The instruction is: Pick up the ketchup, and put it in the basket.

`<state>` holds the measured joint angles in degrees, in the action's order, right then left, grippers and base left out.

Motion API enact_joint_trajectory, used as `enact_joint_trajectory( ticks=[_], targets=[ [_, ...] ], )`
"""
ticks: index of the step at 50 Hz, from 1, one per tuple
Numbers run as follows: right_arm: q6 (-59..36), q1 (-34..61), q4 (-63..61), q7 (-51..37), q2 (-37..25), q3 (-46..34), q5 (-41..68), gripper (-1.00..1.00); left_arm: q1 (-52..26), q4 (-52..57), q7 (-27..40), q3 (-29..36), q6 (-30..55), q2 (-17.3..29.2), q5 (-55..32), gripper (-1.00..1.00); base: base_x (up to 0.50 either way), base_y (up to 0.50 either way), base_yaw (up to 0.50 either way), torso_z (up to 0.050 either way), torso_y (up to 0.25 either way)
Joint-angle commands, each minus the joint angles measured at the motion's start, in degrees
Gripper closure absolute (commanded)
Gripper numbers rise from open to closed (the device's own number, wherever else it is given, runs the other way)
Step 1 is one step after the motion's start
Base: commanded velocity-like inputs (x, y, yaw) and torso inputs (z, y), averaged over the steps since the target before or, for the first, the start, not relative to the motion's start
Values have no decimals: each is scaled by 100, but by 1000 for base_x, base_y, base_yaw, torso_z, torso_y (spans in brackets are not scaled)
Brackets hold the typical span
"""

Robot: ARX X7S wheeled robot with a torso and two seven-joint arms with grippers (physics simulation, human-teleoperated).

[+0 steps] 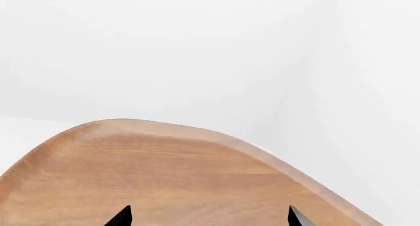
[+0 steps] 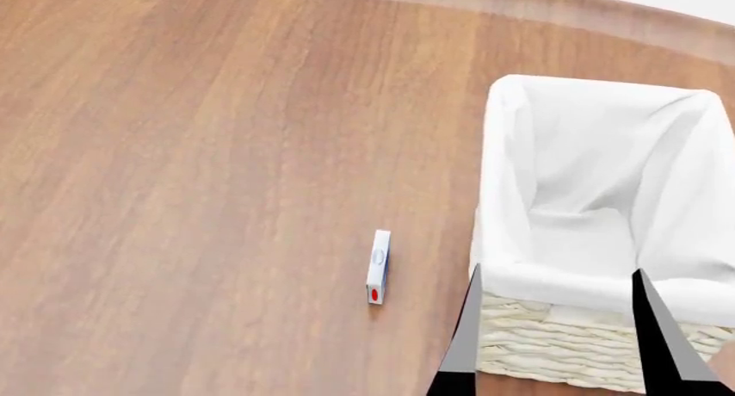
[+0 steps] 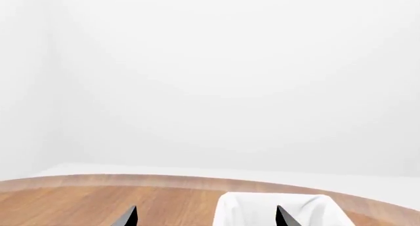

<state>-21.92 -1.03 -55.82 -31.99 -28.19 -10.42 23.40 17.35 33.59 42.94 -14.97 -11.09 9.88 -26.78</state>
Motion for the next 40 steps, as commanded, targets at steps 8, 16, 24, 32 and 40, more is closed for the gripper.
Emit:
enact_joint_trajectory(
  ticks=[8, 16, 24, 32, 40],
  targets=[
    [28, 28, -1, -75, -63, -60, 26, -100, 92, -204, 114, -252, -265, -61, -261, -100, 0, 0, 0, 0, 0],
    [41, 26, -3, -97, -86, -74, 35, -100, 77, -334, 79, -257, -303, -24, -389, -100, 0, 0, 0, 0, 0],
    [35, 34, -10, -130, -114, -71, 61, -100, 6, -555, -90, -186, -304, 44, -737, -100, 0, 0, 0, 0, 0],
    [22, 50, -18, -159, -137, -92, 77, -100, -16, -700, -124, -190, -341, 34, -953, -100, 0, 0, 0, 0, 0],
    [56, 45, 9, -171, -151, -115, 71, -100, -41, -861, -88, -199, -367, 18, -945, -100, 0, 0, 0, 0, 0]
  ],
)
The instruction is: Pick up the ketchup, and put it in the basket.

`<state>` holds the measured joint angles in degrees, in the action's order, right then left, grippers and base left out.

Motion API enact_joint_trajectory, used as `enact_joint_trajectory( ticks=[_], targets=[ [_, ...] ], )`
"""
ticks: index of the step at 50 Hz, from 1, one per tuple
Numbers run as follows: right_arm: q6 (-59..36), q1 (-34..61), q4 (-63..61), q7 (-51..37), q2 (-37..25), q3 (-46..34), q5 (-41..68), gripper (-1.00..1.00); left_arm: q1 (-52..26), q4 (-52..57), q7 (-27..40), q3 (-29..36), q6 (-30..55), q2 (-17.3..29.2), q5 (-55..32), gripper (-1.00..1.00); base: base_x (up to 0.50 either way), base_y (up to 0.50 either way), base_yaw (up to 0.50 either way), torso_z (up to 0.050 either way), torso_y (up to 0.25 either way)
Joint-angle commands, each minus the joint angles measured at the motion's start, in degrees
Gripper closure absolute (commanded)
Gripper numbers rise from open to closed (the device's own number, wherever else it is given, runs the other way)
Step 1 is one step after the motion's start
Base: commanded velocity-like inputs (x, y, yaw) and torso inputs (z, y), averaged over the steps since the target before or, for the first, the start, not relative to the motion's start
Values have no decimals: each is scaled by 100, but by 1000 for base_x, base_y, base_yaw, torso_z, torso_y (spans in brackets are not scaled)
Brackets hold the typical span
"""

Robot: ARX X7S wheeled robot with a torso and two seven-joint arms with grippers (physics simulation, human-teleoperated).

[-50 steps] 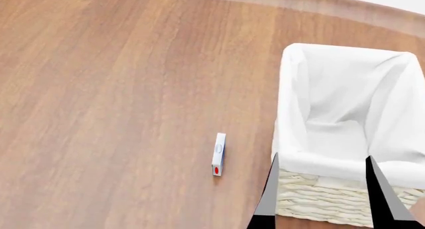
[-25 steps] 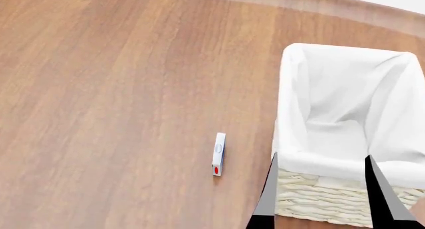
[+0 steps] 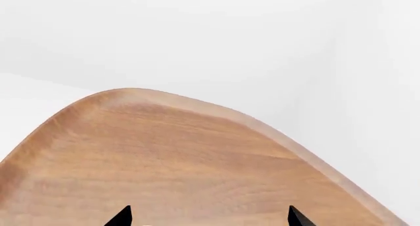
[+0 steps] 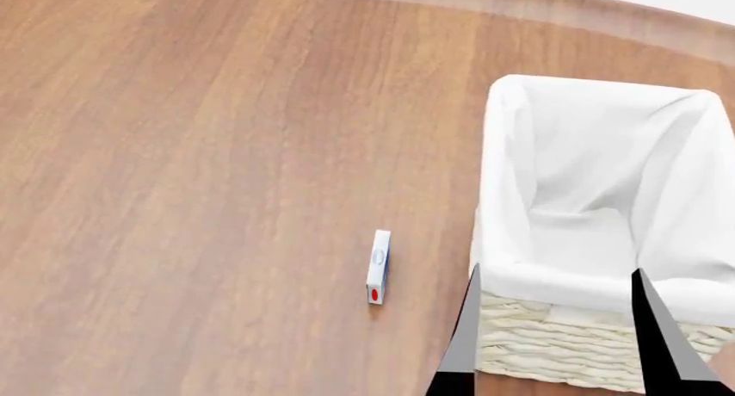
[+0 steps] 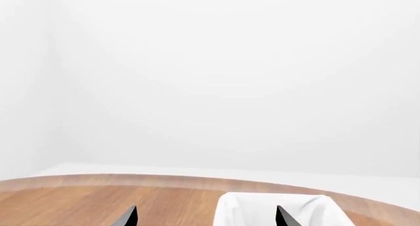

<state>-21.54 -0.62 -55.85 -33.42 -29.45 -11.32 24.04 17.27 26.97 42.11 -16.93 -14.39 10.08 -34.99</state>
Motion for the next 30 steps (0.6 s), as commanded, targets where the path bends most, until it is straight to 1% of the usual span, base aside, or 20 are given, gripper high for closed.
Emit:
enact_joint_trajectory(
  ticks=[1, 30],
  targets=[
    [28, 1, 20, -25, -28, -31, 1, -100, -49, -236, -13, 9, -34, -2, -135, -100, 0, 0, 0, 0, 0],
    [67, 17, 29, -100, -94, -85, 30, -100, 11, -440, 145, -56, -122, -36, -292, -100, 0, 0, 0, 0, 0]
  ],
)
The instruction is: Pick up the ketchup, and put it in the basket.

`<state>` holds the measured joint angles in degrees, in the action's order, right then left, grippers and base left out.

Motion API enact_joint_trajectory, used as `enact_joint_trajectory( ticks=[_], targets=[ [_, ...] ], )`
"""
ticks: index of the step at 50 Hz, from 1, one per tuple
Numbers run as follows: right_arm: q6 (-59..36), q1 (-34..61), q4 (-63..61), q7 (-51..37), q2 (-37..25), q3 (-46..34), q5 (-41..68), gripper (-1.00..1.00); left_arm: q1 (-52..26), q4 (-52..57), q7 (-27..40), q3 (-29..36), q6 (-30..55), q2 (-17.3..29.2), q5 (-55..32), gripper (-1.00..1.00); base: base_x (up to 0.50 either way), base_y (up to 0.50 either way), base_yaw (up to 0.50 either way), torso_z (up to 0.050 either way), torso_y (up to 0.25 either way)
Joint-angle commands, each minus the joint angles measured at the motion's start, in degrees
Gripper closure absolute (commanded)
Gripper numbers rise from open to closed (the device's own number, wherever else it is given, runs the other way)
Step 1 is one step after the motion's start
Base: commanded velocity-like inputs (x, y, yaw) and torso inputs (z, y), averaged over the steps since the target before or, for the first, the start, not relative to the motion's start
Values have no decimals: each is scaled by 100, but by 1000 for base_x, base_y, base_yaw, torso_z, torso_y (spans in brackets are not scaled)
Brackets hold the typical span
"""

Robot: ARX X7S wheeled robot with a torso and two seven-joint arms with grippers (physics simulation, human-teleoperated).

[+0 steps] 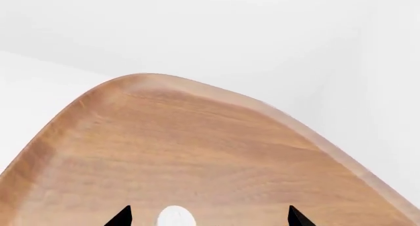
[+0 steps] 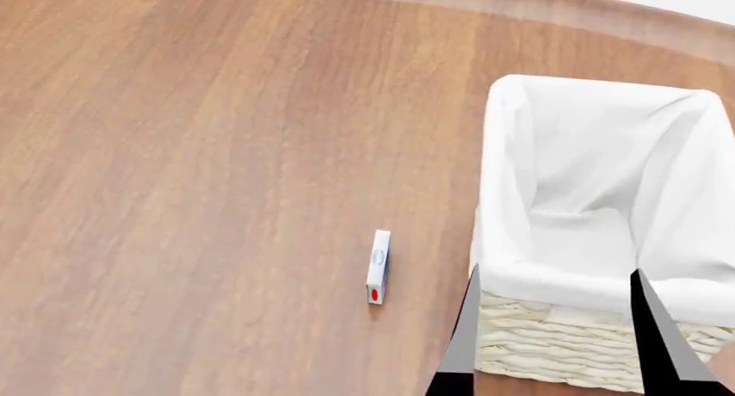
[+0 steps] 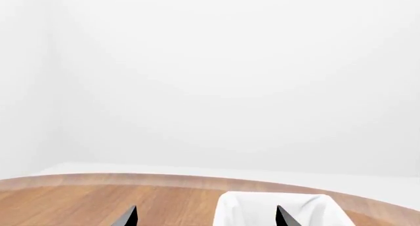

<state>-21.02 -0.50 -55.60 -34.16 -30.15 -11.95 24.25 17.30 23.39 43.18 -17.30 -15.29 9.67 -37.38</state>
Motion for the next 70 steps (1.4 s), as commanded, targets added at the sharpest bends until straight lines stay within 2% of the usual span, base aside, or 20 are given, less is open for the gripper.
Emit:
enact_joint_trajectory(
  ticks=[1, 31, 51, 70],
  targets=[
    [12, 8, 3, -30, -25, -28, 8, -100, 10, -114, 20, -16, -53, -4, -59, -100, 0, 0, 0, 0, 0],
    [56, 36, 25, -95, -88, -92, 41, -100, -288, -1260, -405, 243, 71, 304, 94, -100, 0, 0, 0, 0, 0],
    [111, 33, 63, -122, -120, -128, 63, -100, -387, -1661, -509, 219, 37, 461, 184, -100, 0, 0, 0, 0, 0],
    [90, 80, 68, -158, -126, -243, 56, -100, -477, -1728, -379, 306, 201, 775, 700, -100, 0, 0, 0, 0, 0]
  ],
)
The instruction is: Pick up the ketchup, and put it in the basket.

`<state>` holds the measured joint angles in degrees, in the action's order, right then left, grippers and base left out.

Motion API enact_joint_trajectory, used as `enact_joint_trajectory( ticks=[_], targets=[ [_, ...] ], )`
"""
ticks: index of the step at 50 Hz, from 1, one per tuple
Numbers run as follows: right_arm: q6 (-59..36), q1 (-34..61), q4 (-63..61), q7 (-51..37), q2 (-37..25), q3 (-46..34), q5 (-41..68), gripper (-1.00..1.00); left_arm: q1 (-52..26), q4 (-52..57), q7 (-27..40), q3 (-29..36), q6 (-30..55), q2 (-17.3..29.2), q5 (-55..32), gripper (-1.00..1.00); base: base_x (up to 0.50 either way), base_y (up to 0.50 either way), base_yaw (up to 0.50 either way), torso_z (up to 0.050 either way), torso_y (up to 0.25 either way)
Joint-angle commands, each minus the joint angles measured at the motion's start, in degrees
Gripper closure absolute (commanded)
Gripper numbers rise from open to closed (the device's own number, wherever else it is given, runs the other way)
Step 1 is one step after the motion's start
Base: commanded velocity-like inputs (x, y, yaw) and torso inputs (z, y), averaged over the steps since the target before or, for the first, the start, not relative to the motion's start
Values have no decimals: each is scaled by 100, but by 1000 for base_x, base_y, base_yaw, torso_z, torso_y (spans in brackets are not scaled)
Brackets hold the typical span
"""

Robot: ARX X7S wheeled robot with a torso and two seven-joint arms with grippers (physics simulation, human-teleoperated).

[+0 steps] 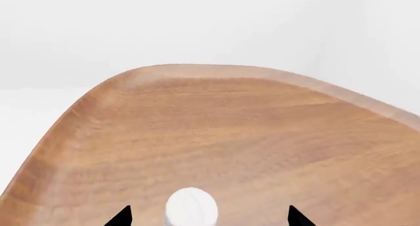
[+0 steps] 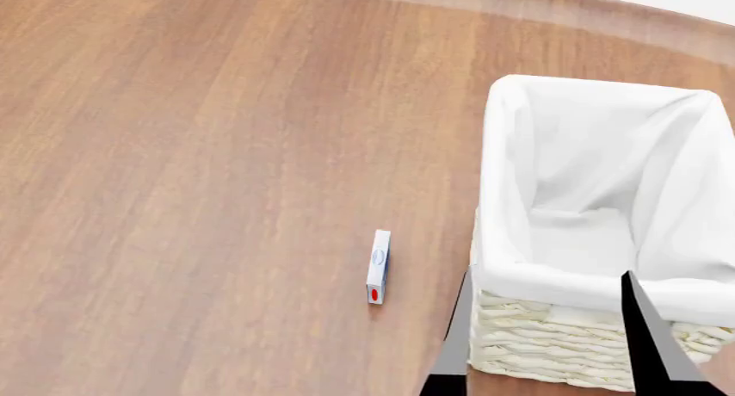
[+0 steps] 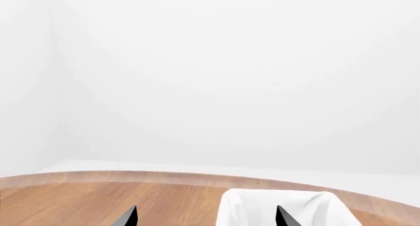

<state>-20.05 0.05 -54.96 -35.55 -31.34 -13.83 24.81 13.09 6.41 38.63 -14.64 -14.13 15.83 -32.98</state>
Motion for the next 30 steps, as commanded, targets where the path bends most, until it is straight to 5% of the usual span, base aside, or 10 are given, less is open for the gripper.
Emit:
enact_joint_trajectory(
  ticks=[1, 30],
  targets=[
    [1, 21, 6, -18, -10, -53, 1, -100, -64, -33, 86, 42, 90, 168, 283, -100, 0, 0, 0, 0, 0],
    [36, 37, 27, -67, -59, -137, -19, -100, -114, -507, -147, -238, -171, 116, -220, -100, 0, 0, 0, 0, 0]
  ],
)
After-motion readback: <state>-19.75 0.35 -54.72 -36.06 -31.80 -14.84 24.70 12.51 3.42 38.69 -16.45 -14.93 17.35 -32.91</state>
